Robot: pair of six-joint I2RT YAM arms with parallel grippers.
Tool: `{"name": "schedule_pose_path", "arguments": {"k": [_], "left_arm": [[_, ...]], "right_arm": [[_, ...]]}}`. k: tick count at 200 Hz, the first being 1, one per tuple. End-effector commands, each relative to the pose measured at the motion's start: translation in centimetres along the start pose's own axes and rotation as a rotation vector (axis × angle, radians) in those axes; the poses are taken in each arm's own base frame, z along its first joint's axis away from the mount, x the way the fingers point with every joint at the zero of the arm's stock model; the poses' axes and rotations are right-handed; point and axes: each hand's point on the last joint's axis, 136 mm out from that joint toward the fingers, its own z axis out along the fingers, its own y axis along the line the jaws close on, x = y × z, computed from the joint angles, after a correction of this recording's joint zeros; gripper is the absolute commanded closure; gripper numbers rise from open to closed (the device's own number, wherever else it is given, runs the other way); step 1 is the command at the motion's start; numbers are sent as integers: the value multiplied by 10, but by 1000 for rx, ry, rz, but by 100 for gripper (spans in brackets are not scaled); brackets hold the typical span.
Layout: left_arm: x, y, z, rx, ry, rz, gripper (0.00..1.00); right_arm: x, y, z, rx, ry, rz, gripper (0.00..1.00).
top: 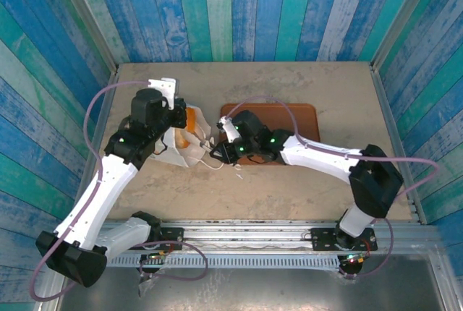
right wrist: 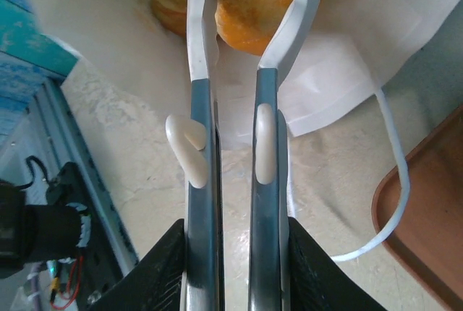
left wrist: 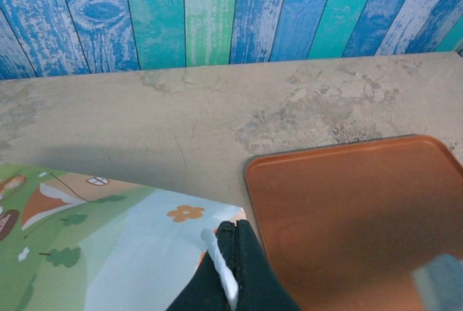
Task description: Take the fake bread out of the paper bag
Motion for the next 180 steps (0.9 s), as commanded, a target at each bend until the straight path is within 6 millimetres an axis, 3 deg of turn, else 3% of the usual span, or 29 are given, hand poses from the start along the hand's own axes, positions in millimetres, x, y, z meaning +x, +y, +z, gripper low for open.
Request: {"name": "schedule_pose_path", "arguments": {"k": [1,44,79,134,161,180], "left_arm": [[-26,-2,0,19,-70,-15,100],[-35,-1,7,14,-83,-23,100],[-34,4,12,-9,-79,-44,100],[-30,8,18,-23,-66,-75,100],[-27,12,21,-38,-58,-83,100],[-27,19,21,-57,-51,-83,100]], "right_arm": [[-9,15,-21,-48,-58,-26,70],[2,6,-50,-15,-80,18,71],[4,-6,-91,29,-140,50,71],[7,-66,-160,211,-284,186,71],[18,-98,-168,217,-263,305,70],[23,-101,-160,168,-190,325,70]]}}
